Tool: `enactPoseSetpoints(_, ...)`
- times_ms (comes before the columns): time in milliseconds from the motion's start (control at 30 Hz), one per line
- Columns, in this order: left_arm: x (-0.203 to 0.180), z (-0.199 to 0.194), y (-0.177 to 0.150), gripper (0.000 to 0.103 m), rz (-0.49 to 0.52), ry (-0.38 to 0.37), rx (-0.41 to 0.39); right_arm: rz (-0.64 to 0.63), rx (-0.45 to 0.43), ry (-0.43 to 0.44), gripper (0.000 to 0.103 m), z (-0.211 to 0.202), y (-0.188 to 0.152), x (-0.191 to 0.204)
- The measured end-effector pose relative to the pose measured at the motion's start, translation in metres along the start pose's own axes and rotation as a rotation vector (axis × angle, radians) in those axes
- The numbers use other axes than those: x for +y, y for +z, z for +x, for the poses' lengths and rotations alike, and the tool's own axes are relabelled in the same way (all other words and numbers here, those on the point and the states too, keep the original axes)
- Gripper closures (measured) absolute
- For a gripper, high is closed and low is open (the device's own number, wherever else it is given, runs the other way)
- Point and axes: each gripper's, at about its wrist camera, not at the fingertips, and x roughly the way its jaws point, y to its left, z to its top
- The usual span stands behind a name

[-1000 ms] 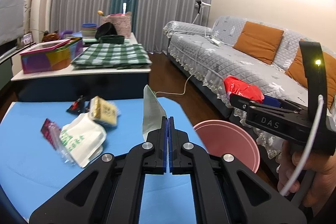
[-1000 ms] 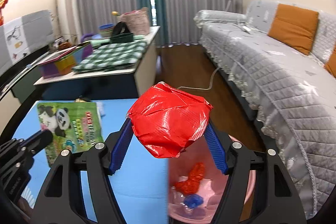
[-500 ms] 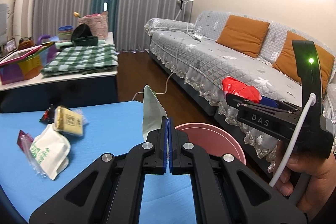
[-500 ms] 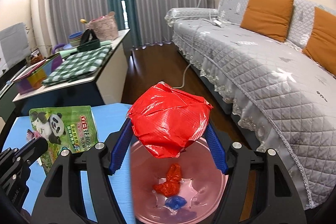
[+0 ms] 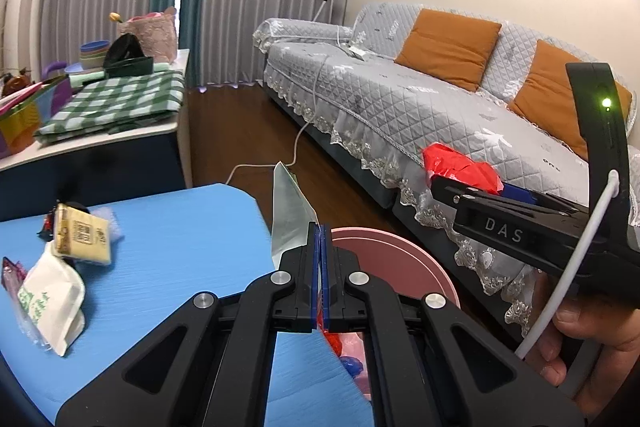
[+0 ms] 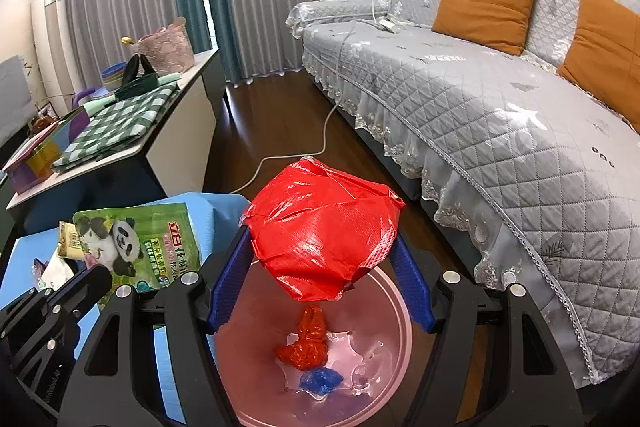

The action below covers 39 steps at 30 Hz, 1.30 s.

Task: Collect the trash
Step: 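Carry both items over the pink bin and open both grippers, then return both grippers to the table toward the yellow tissue pack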

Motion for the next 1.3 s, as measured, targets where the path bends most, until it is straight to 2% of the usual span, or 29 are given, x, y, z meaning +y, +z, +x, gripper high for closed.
enactPoseSetpoints(233, -0.010, 0.018, 0.000, 0.102, 0.010, -0.035, 0.022, 0.021, 0.024, -0.008, 0.034, 0.008, -0.001, -0.008)
enactPoseSetpoints(267, -0.011, 0.021, 0.000, 0.102, 0.014, -0.051, 0.026, 0.029, 0.031, -0.013, 0.032, 0.010, -0.001, -0.010)
enactPoseSetpoints(300, -0.012, 0.023, -0.001, 0.102, 0.017, -0.059, 0.032, 0.037, 0.038, -0.026, 0.026, 0.012, -0.001, -0.012)
enactPoseSetpoints(367, -0.012, 0.026, -0.001, 0.101, 0.014, -0.059, 0.039, 0.045, 0.039, -0.042, 0.023, 0.013, 0.000, -0.015)
enactPoseSetpoints(733, 0.006, 0.013, -0.010, 0.100, -0.045, -0.044, 0.041, 0.026, 0.020, -0.034, 0.023, 0.006, 0.005, -0.001)
enactPoseSetpoints(1067, 0.037, -0.027, -0.030, 0.100, -0.096, 0.006, 0.018, -0.008, -0.038, 0.058, 0.023, -0.016, 0.006, 0.043)
enactPoseSetpoints(1300, 0.084, -0.061, -0.045, 0.100, -0.162, 0.081, -0.010, -0.063, -0.056, 0.155, 0.028, -0.025, 0.000, 0.090)
